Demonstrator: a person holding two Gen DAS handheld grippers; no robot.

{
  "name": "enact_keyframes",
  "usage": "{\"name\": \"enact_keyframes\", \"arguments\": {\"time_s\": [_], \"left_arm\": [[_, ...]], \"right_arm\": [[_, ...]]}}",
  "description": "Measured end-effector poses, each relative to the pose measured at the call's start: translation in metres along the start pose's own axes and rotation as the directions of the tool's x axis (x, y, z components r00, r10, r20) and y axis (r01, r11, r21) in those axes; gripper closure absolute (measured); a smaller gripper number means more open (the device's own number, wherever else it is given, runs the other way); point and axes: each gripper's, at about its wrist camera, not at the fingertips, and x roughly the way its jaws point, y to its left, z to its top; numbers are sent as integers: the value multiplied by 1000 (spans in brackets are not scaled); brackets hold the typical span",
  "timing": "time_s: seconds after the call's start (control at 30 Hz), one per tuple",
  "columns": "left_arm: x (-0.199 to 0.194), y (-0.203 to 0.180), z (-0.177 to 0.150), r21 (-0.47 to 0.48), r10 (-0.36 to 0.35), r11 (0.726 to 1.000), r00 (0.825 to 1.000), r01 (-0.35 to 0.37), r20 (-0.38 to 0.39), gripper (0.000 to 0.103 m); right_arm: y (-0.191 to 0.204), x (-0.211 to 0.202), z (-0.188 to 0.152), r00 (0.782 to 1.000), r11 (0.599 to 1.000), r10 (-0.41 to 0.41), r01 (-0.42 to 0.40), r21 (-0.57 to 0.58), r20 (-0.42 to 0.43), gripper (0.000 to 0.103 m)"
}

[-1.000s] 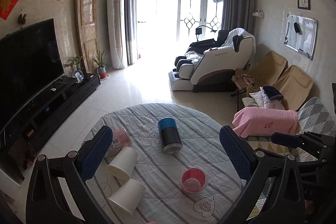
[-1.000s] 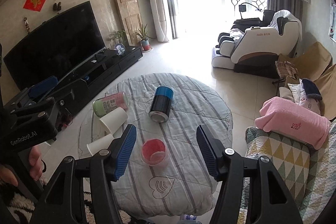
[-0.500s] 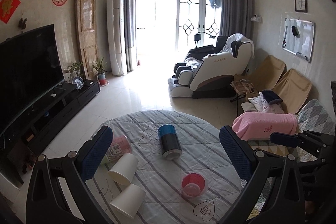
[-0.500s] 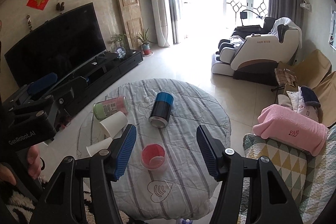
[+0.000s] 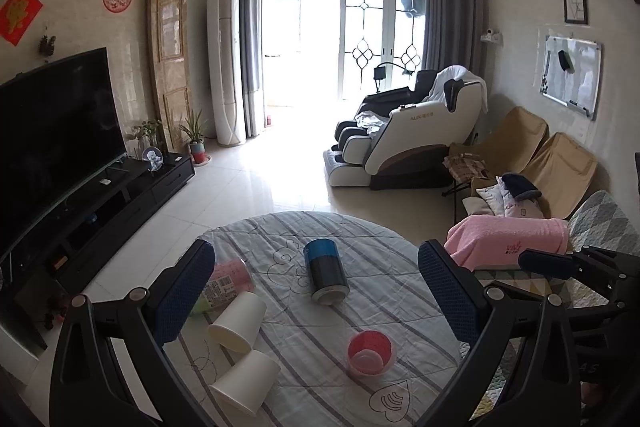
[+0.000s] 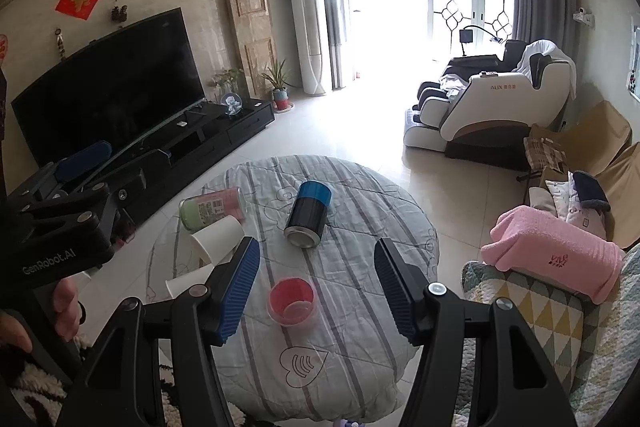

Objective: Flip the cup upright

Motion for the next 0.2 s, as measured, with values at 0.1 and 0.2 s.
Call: {"name": "enact_keyframes", "arguments": {"time_s": [0.1,0.2], "left_arm": [[1,0,0,0,7,1000,1000,-7,0,0],[0,0,-1,-2,11,1000,1000,-11,5,0]], "right_arm": [[-1,0,0,1000,1000,2,-2,0,2,42],[-1,0,1,1000,1000,3,-3,-3,2,42]]}}
